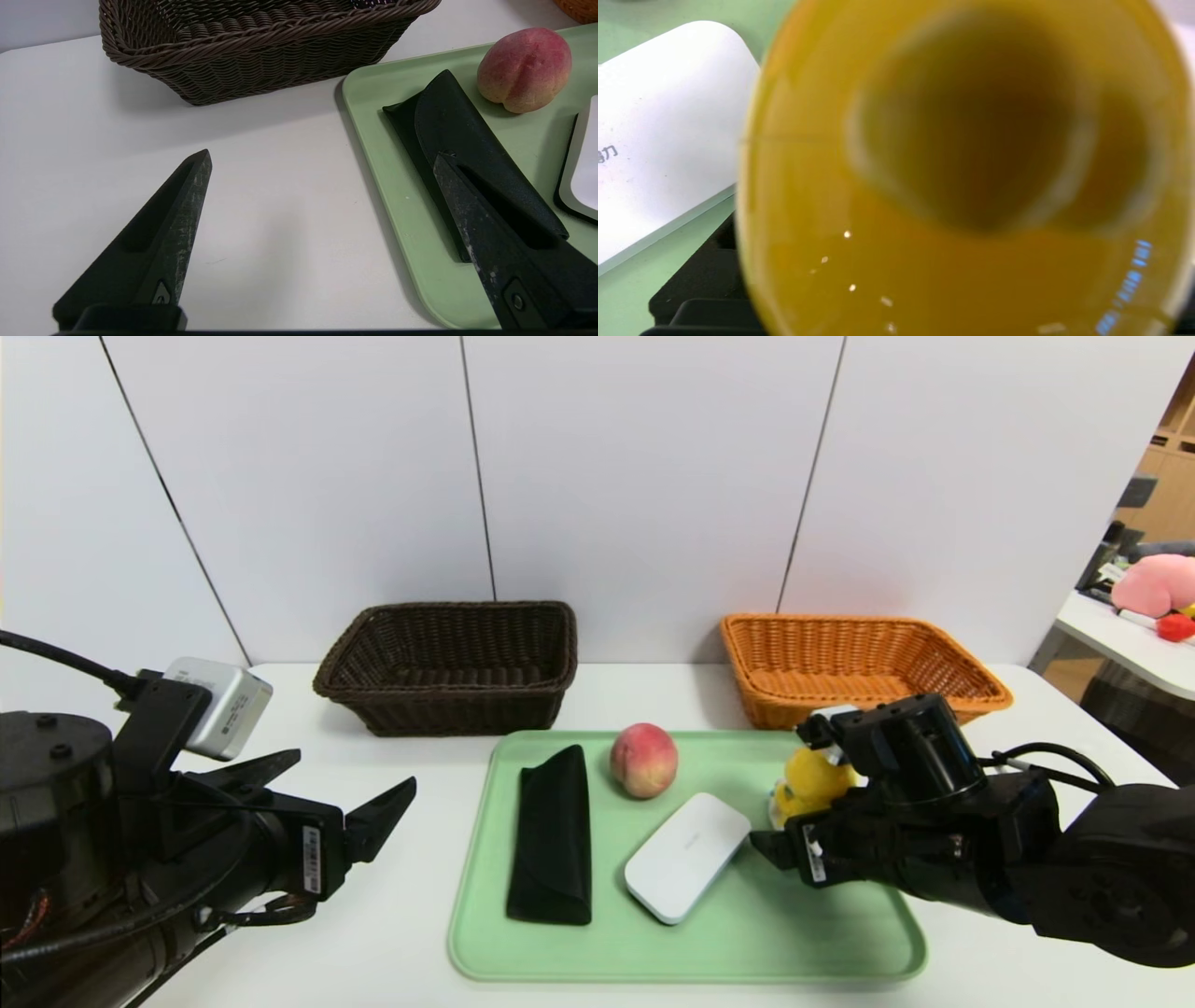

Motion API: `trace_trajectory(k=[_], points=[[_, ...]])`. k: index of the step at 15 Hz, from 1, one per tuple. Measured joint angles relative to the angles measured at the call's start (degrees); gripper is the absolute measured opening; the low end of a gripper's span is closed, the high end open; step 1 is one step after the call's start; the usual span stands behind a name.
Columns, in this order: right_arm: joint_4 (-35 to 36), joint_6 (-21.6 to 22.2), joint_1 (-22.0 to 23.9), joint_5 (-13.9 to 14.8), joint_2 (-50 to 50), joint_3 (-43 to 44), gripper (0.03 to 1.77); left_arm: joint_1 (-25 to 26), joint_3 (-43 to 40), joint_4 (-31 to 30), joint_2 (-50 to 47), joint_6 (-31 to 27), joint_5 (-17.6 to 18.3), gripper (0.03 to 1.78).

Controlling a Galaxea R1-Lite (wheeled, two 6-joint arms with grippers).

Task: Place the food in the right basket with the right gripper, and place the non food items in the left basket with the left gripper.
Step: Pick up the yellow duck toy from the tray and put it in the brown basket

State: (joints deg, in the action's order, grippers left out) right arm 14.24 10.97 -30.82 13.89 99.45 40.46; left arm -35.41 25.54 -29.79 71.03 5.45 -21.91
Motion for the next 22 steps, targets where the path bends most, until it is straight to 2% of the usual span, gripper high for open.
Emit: trace_trajectory(k=[21,22], points=[[2.21,-2.6,1.48,0.57,0.44,0.85,1.7,0.06,-0.6,0.02,-0.21,-0.02,0.0,1.69],[2.24,-2.62,1.48,0.61,0.5,0.85,1.56,0.06,-0.6,0.02,-0.21,-0.05,0.0,1.69]])
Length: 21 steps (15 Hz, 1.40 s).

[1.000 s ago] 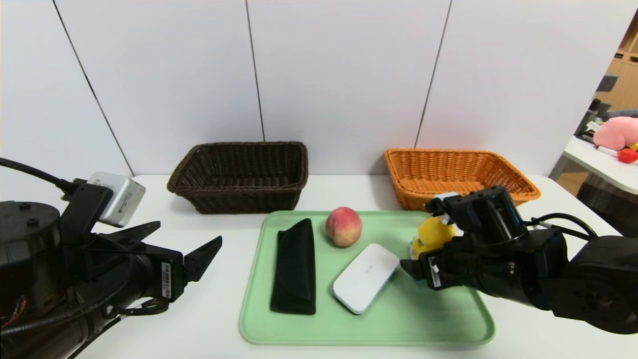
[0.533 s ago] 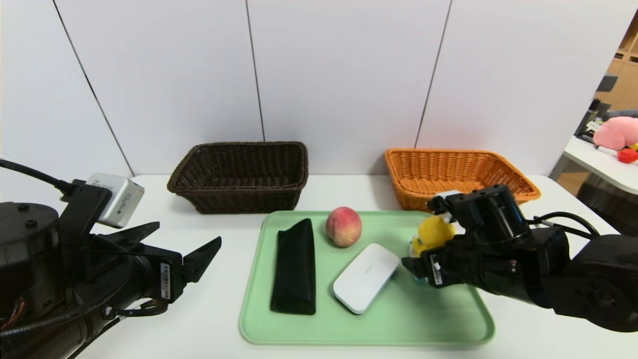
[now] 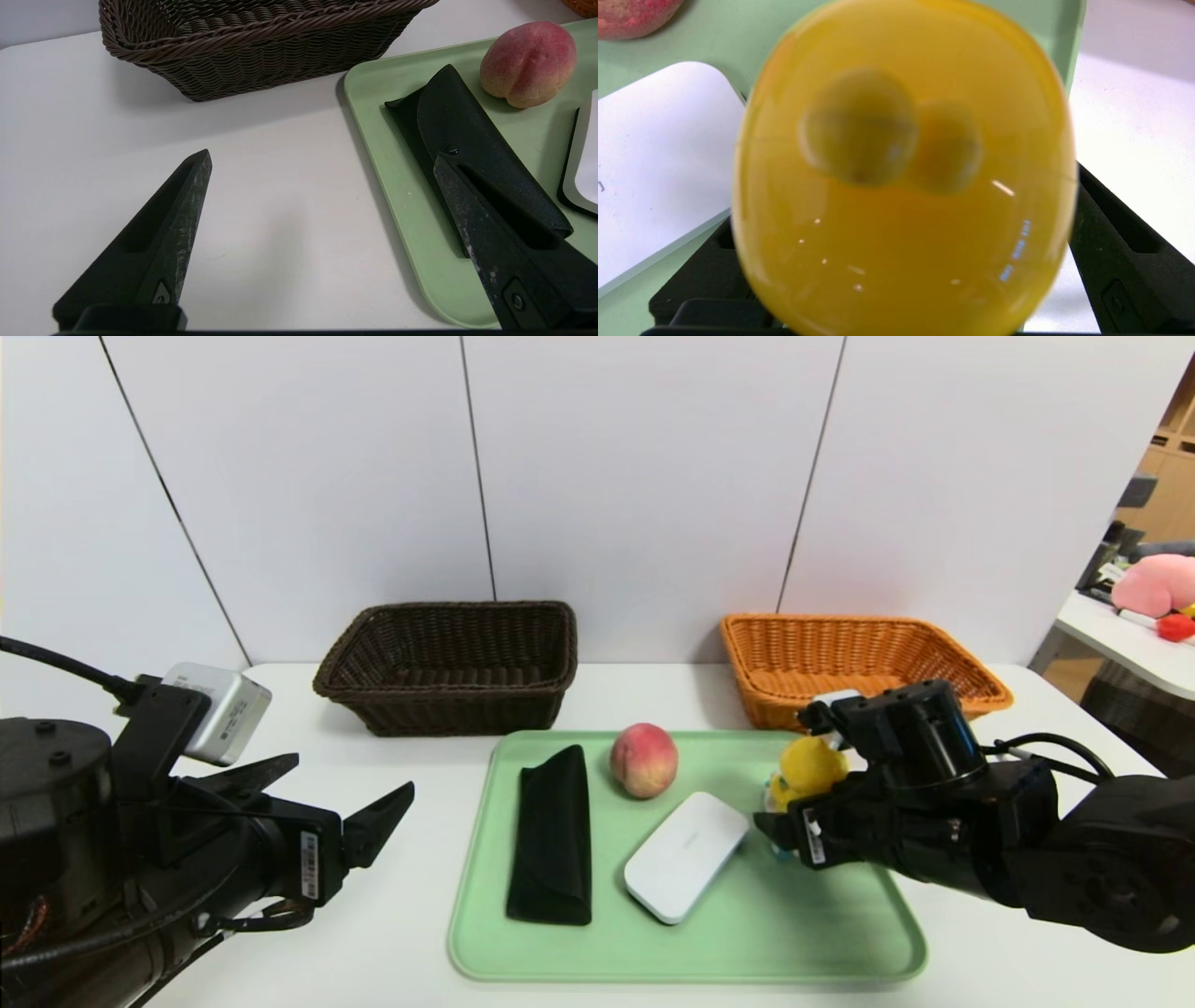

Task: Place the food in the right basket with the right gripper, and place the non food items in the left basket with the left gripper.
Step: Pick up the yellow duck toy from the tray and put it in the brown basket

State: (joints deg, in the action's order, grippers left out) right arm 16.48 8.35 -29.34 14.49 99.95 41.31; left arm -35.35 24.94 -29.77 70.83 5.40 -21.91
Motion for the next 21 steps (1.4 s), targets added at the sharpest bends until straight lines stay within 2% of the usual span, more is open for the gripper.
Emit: trace_trajectory(k=[3,6,14,21], points=[[0.29,0.05,0.0,0.02,0.05,-0.2,1.09,0.0,-0.04,0.0,-0.05,-0.02,0.0,1.69],[1.4,-0.17,0.0,0.0,-0.01,-0.5,0.78,0.0,-0.17,-0.02,-0.18,0.0,0.0,1.69],[1.24,-0.87,-0.34,0.57,-1.41,-0.72,0.74,0.0,-0.44,0.0,-0.49,0.0,0.0,1.69],[0.83,-9.03,-0.52,0.8,-9.74,3.41,0.74,-0.01,-0.26,0.0,-0.46,0.0,0.0,1.69]])
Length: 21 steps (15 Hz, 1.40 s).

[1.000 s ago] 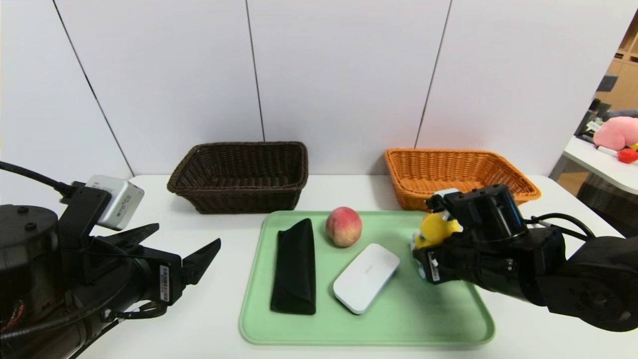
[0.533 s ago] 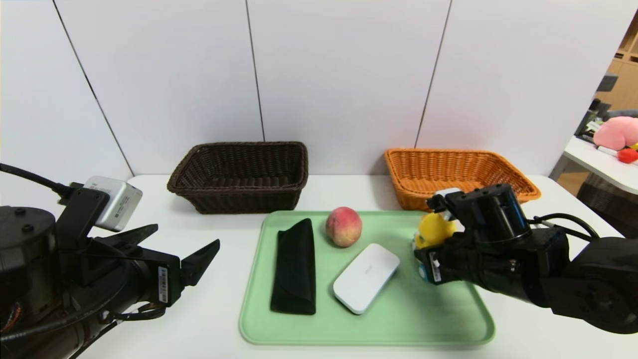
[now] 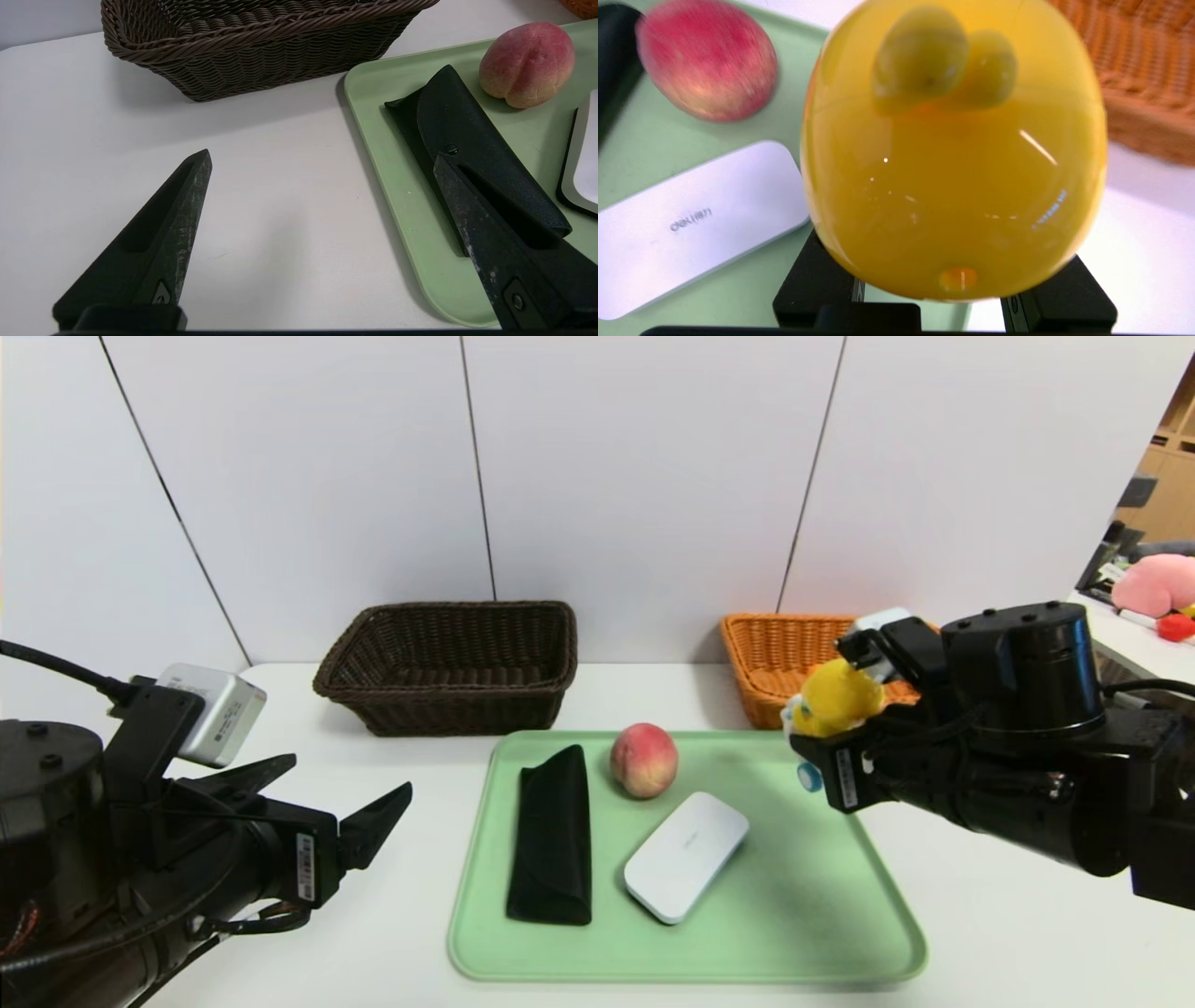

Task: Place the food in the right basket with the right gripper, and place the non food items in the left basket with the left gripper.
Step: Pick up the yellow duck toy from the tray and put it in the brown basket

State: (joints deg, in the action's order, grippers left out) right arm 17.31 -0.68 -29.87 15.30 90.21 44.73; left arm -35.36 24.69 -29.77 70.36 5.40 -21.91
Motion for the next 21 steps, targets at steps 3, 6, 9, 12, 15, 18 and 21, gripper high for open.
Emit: trace_trajectory(k=[3,6,9,12,15,18,21], points=[[-0.22,-3.25,0.0,0.0,-2.82,3.84,0.74,-0.02,0.15,0.0,0.0,0.0,0.06,1.69],[-0.09,-4.94,-0.12,-0.43,-3.96,8.68,0.74,0.0,0.33,-0.02,0.0,0.0,0.09,1.69],[-0.06,-5.32,-0.67,-1.13,-3.28,14.97,0.74,-0.05,0.34,0.0,0.02,0.0,0.09,1.69],[-0.09,-5.95,-1.48,-1.38,0.0,22.19,0.74,-0.07,0.41,0.0,0.06,-0.09,0.06,1.69],[0.0,-6.39,-3.25,-1.58,5.27,29.85,0.74,-0.05,0.23,-0.02,0.04,-0.04,0.11,1.69],[0.16,-6.39,-5.24,-2.43,11.22,37.79,0.74,-0.05,-0.05,0.0,0.04,0.0,0.16,1.69],[0.35,-6.12,-6.96,-2.82,17.79,47.01,0.74,-0.05,-0.29,0.0,0.04,0.0,0.11,1.69]])
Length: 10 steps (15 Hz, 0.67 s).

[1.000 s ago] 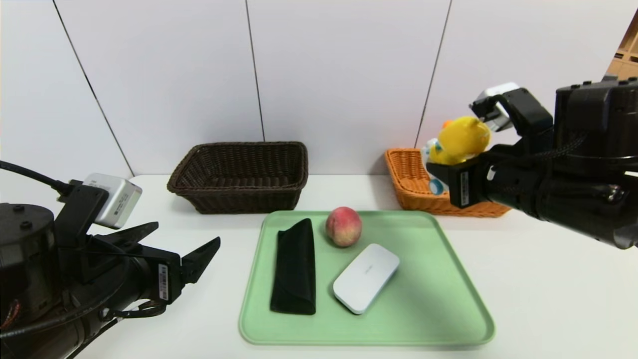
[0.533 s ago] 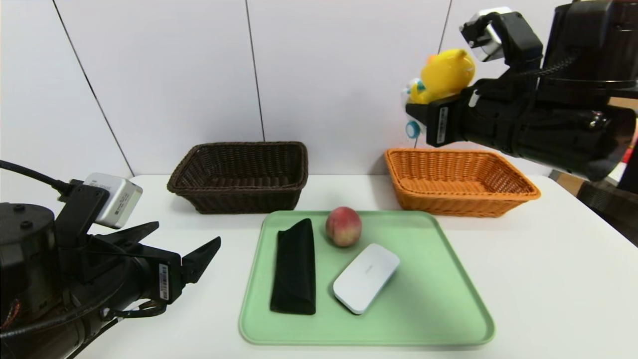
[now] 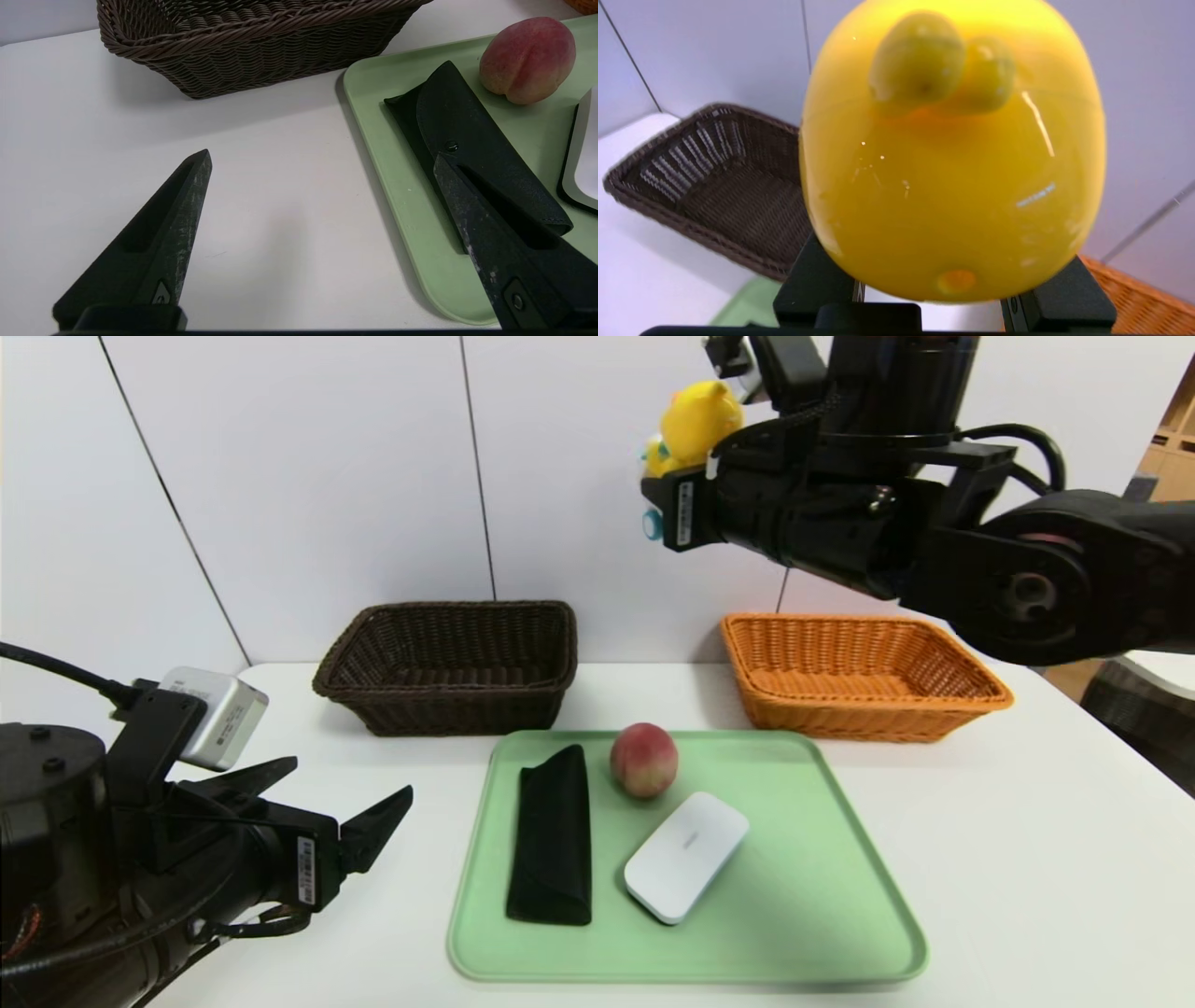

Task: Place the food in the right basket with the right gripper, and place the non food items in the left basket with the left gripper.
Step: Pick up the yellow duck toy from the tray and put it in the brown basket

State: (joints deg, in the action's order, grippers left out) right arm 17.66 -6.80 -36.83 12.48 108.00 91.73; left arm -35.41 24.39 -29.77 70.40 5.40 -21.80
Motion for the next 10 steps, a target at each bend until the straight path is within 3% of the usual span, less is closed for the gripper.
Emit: trace_trajectory(k=[5,10], points=[[0.0,0.2,-2.58,-0.89,12.53,16.2,0.74,0.0,-1.18,0.01,-0.74,0.02,-0.13,1.69],[3.75,0.13,-5.91,-6.03,22.41,20.53,0.74,0.02,-2.66,0.06,-1.11,0.0,-0.2,1.69]])
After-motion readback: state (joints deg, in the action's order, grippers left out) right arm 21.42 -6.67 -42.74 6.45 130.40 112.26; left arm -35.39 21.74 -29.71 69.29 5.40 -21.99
